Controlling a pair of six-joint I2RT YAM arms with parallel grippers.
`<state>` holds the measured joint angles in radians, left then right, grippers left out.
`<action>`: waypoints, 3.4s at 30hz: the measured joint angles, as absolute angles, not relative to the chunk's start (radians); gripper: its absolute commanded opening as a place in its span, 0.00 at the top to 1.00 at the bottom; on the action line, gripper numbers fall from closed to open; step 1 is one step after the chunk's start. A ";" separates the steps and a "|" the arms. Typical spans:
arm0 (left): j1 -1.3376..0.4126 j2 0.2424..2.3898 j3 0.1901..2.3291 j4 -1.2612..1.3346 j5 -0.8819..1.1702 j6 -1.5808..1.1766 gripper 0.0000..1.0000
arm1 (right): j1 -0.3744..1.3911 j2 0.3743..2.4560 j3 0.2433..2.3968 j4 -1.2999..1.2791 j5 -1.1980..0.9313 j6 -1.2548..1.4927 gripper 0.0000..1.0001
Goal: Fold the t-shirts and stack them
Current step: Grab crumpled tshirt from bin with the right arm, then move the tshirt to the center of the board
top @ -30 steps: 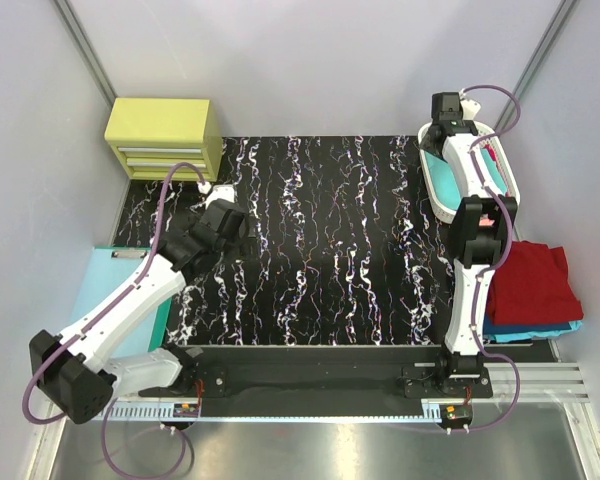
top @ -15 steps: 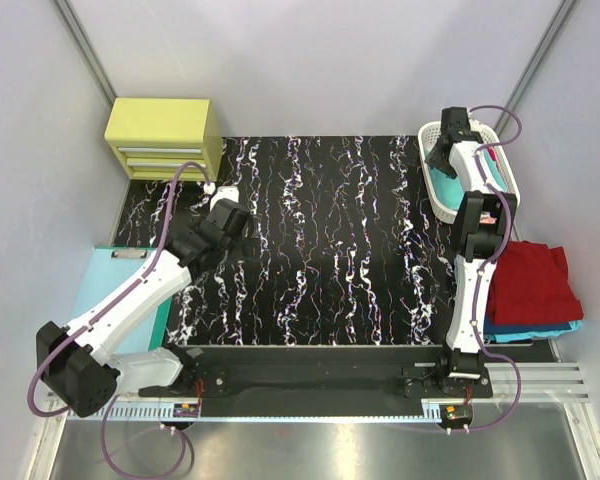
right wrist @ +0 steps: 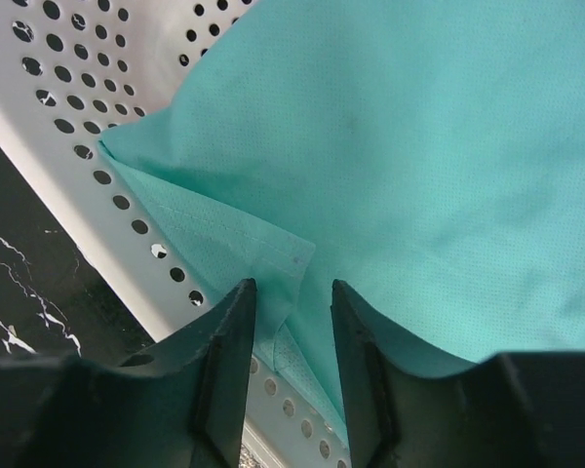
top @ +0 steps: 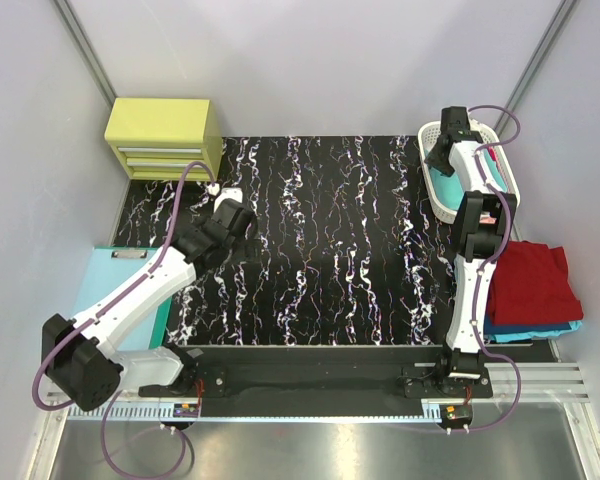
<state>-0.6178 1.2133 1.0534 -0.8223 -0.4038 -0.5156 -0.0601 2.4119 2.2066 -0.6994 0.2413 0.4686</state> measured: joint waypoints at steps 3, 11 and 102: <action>-0.619 1.214 1.053 -0.822 -0.404 -0.516 0.04 | -0.060 2.412 2.207 -0.699 0.236 0.471 0.72; -0.622 1.215 1.053 -0.822 -0.404 -0.516 0.04 | -0.059 2.412 2.207 -0.698 0.215 0.474 1.00; -1.256 1.733 1.232 -0.121 -0.197 -0.329 0.23 | 0.587 1.093 1.217 -1.053 0.471 0.521 1.00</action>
<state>-1.2560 1.7329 1.2320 -0.1207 -0.1970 -0.3290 0.5873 1.0927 1.2175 -1.0534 0.4709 0.5205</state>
